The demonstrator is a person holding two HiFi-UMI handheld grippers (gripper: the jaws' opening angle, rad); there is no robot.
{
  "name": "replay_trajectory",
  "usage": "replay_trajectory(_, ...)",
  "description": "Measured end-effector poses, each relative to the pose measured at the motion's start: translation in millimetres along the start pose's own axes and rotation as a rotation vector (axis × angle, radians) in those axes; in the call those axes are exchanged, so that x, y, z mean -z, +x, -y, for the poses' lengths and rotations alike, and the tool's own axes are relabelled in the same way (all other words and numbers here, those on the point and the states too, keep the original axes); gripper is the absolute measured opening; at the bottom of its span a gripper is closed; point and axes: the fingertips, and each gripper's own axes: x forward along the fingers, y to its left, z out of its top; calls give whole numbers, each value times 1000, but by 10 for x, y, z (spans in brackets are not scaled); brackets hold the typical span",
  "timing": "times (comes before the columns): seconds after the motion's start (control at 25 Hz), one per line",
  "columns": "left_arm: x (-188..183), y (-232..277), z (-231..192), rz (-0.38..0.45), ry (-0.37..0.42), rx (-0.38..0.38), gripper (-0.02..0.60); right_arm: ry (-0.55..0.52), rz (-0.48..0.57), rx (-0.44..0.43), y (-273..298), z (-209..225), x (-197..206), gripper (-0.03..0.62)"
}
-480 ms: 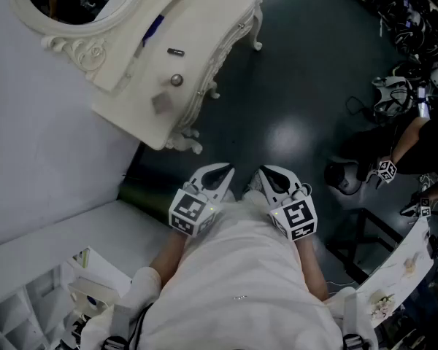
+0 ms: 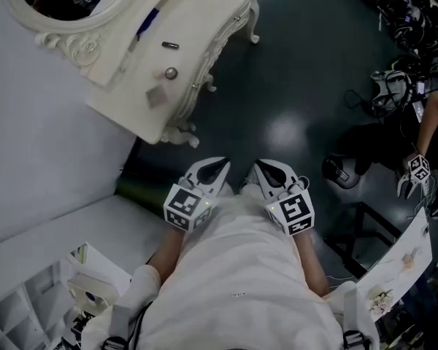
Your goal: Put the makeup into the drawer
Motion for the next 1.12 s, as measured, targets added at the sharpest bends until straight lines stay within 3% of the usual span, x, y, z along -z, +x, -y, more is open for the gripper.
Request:
replay_trajectory(0.72, 210, 172, 312, -21, -82, -88, 11, 4, -51, -90, -167, 127, 329, 11)
replay_trajectory(1.12, 293, 137, 163, -24, -133, -132, 11, 5, -76, -124, 12, 120, 302, 11)
